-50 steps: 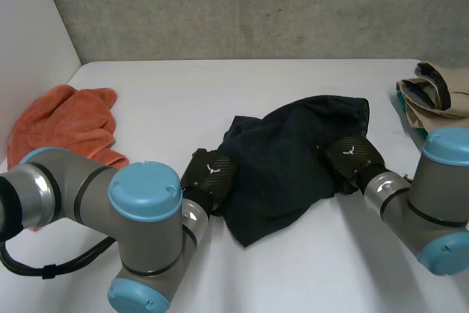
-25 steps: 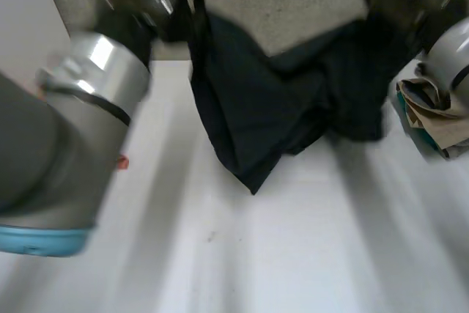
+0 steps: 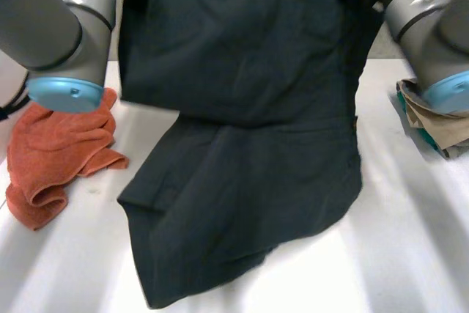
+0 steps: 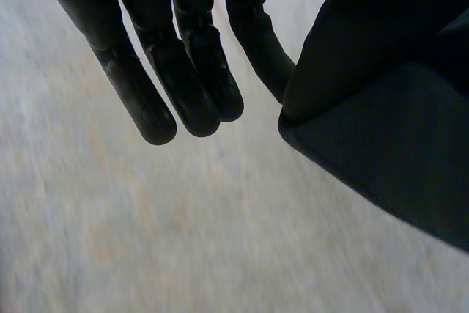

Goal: Fold the laundry.

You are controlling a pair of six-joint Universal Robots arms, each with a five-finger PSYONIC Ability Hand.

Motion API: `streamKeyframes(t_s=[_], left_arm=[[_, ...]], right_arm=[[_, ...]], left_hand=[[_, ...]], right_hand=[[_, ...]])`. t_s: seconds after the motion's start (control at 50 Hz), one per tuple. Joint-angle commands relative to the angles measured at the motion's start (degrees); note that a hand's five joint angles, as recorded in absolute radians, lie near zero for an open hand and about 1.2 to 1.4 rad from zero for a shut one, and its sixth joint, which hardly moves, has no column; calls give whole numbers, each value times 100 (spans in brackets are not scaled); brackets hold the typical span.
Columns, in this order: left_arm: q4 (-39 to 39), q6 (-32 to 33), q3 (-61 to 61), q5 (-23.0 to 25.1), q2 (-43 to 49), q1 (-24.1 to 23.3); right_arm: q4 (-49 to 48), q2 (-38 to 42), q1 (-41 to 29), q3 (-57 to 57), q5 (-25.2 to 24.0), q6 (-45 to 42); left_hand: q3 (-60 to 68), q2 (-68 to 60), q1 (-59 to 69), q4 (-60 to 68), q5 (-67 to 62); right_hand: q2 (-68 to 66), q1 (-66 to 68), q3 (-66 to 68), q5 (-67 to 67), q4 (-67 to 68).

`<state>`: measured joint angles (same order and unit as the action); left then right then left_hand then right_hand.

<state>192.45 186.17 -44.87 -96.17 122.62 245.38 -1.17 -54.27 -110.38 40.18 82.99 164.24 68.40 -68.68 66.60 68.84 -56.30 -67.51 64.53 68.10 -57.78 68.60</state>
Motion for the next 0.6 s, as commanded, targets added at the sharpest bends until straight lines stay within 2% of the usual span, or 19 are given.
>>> streamKeyframes(t_s=[0.02, 0.06, 0.08, 0.1, 0.12, 0.22, 0.28, 0.36, 0.5, 0.6], left_arm=[[82, 34, 716, 133, 1737, 177], [152, 16, 848, 273, 2001, 212], [291, -10, 979, 457, 2194, 256], [380, -19, 1024, 545, 2265, 274], [442, -19, 1051, 598, 2301, 282], [671, -54, 1051, 634, 2319, 344], [644, -54, 876, 538, 2153, 362], [592, -10, 244, 318, 1389, 370], [153, 139, -2084, 221, -483, 239], [-392, 455, -3693, 256, -1477, 72]], right_arm=[[-1121, 1392, -370, -72, 244, -68], [-1447, 1814, -458, -230, 200, -129], [-1491, 1937, -493, -317, 200, -173], [-1544, 2043, -537, -405, 200, -243], [-1588, 2218, -615, -580, 235, -374], [-1545, 1957, -669, -609, 314, -498], [-1440, 1309, -652, -250, 314, -516], [-1168, 553, -616, 426, 306, -560], [157, -635, -406, 1744, 253, -805], [1152, -1014, -186, 2791, 200, -1061]], left_hand=[[1160, -1132, 1340, 1116, -1370], [1160, -1132, 1340, 1116, -1370], [-2418, 2446, -2238, -2462, 2208], [-4519, 4546, -4339, -4563, 4309], [-5840, 5868, -5660, -5884, 5630], [-5840, 5868, -5660, -5884, 5630], [-5840, 5868, -5660, -5884, 5630], [-5840, 5868, -5660, -5884, 5630], [-5701, 5729, -5521, -5745, 5491], [-5348, 5376, -5168, -5393, 5139]], right_hand=[[-1249, 1547, 1190, -1222, 1140], [4787, -4489, -4845, 4813, -4895], [5751, -5453, -5810, 5778, -5860], [5751, -5453, -5810, 5778, -5860], [5751, -5453, -5810, 5778, -5860], [5751, -5453, -5810, 5778, -5860], [5751, -5453, -5810, 5778, -5860], [5751, -5453, -5810, 5778, -5860], [5751, -5453, -5810, 5778, -5860], [5343, -5045, -5401, 5369, -5451]])
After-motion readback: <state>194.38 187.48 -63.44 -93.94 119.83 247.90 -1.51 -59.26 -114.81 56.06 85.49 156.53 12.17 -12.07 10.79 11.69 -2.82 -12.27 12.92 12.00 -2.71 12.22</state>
